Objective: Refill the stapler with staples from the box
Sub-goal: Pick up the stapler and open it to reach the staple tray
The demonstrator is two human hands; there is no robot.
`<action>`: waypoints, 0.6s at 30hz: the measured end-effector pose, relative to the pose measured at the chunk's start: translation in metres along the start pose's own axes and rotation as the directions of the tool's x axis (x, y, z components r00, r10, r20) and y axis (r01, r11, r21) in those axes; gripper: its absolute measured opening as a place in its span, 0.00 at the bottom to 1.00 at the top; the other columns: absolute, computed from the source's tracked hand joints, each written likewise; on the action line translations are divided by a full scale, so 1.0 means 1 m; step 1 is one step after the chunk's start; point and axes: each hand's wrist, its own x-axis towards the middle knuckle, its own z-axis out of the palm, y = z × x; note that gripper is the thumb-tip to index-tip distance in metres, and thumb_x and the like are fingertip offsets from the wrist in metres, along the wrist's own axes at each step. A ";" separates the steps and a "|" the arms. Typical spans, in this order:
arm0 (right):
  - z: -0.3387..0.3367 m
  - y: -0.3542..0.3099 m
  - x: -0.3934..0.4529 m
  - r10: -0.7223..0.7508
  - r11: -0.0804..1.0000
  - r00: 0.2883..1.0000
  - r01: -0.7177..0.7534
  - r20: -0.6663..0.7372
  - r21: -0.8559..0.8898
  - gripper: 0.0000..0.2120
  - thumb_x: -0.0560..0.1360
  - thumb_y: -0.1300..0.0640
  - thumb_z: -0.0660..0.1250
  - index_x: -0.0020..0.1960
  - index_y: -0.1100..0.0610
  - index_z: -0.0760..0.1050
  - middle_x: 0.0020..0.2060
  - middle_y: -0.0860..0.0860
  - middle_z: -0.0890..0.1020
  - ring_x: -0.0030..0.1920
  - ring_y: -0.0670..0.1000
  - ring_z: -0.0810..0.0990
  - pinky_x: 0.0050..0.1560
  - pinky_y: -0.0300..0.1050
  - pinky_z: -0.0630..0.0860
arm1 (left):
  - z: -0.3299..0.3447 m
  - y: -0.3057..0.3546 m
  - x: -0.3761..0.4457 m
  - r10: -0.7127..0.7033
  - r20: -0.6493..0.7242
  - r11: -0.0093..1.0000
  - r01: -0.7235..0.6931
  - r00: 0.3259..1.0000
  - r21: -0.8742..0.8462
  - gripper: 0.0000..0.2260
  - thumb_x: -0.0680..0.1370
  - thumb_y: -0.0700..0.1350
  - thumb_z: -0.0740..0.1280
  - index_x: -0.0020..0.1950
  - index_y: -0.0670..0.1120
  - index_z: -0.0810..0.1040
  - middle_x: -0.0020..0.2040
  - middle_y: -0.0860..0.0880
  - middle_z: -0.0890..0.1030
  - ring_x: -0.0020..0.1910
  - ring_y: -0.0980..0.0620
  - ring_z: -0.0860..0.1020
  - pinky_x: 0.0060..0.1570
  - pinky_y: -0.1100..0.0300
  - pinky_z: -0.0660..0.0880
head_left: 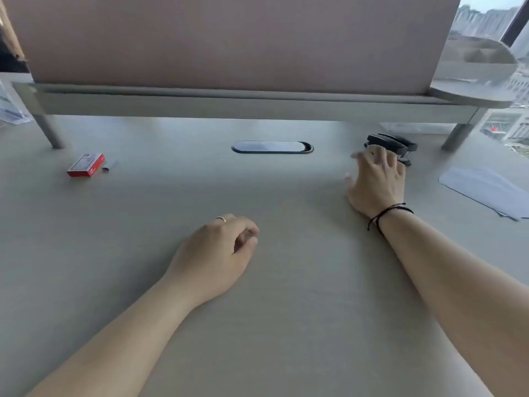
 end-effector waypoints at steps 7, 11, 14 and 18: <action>0.022 0.033 0.044 0.259 0.957 0.966 -0.257 -0.002 -0.132 0.25 0.73 0.52 0.65 0.68 0.56 0.68 0.72 0.63 0.66 0.75 0.64 0.60 0.72 0.65 0.56 | 0.003 -0.007 0.004 -0.085 -0.073 0.988 0.074 0.994 -0.136 0.05 0.76 0.51 0.70 0.50 0.54 0.82 0.32 0.56 0.78 0.33 0.61 0.75 0.37 0.62 0.72; 0.025 0.036 0.054 0.276 0.952 0.957 -0.285 -0.090 -0.114 0.18 0.71 0.60 0.64 0.60 0.63 0.76 0.62 0.67 0.73 0.65 0.68 0.69 0.66 0.63 0.64 | 0.004 -0.008 0.005 -0.084 -0.087 0.989 0.073 0.993 -0.125 0.04 0.76 0.51 0.70 0.49 0.53 0.82 0.30 0.54 0.76 0.32 0.61 0.74 0.37 0.61 0.72; 0.024 0.040 0.057 0.301 0.953 0.945 -0.301 -0.125 0.017 0.17 0.71 0.67 0.62 0.59 0.63 0.77 0.60 0.67 0.73 0.61 0.69 0.70 0.64 0.61 0.67 | 0.004 -0.008 0.004 -0.089 -0.079 0.988 0.078 0.993 -0.132 0.05 0.76 0.52 0.70 0.49 0.54 0.82 0.30 0.55 0.76 0.34 0.60 0.75 0.37 0.64 0.71; 0.017 0.046 0.058 0.377 0.886 0.925 -0.348 -0.041 0.306 0.20 0.74 0.69 0.58 0.63 0.60 0.77 0.66 0.64 0.70 0.59 0.69 0.75 0.65 0.54 0.71 | 0.003 -0.008 0.004 -0.087 -0.070 0.987 0.076 0.994 -0.143 0.05 0.76 0.52 0.69 0.49 0.54 0.81 0.33 0.58 0.77 0.34 0.59 0.75 0.36 0.64 0.70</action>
